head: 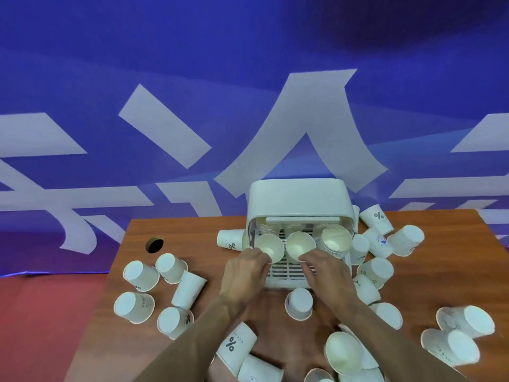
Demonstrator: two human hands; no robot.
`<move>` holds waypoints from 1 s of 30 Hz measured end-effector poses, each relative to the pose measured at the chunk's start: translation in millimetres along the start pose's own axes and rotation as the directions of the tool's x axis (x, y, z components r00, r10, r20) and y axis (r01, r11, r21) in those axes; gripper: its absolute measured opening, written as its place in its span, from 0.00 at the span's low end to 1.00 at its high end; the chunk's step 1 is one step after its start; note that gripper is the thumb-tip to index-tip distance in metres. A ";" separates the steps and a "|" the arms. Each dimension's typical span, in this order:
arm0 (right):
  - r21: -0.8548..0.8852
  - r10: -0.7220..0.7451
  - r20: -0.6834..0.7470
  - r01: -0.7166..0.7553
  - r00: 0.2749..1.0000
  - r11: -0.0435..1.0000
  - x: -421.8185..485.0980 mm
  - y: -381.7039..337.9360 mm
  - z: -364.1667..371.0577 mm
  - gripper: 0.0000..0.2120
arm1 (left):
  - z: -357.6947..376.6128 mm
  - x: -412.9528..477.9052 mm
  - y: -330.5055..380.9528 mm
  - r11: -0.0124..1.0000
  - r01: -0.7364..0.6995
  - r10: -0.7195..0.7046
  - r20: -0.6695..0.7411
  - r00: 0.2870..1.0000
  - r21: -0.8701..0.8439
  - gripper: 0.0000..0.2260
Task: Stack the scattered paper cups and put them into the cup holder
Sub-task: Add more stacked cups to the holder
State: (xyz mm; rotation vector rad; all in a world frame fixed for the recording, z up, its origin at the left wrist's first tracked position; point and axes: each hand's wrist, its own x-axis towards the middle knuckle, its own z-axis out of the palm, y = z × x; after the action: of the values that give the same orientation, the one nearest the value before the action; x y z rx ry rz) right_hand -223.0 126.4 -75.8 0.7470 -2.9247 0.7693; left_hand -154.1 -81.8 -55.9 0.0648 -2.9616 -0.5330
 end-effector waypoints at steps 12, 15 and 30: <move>-0.060 -0.018 0.100 0.024 0.995 0.998 7.2 8.2 9.2 0.08 | 30.4 9.4 8.4 0.997 0.071 -0.072 0.034 0.997 0.026 0.05; -0.096 -0.013 0.142 0.027 0.990 0.995 11.8 9.8 11.4 0.09 | 30.5 11.8 5.2 0.994 0.083 -0.084 0.014 0.996 0.065 0.06; -0.267 0.031 0.246 0.037 0.969 0.963 20.4 25.6 35.9 0.10 | 45.5 14.2 -7.5 0.991 0.065 -0.078 0.115 0.990 0.118 0.08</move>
State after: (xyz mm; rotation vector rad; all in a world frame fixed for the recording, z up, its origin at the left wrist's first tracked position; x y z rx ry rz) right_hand -249.4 120.1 -116.1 0.8766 -3.1523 0.2793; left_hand -174.2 -74.1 -99.1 0.1565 -3.1150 -0.3879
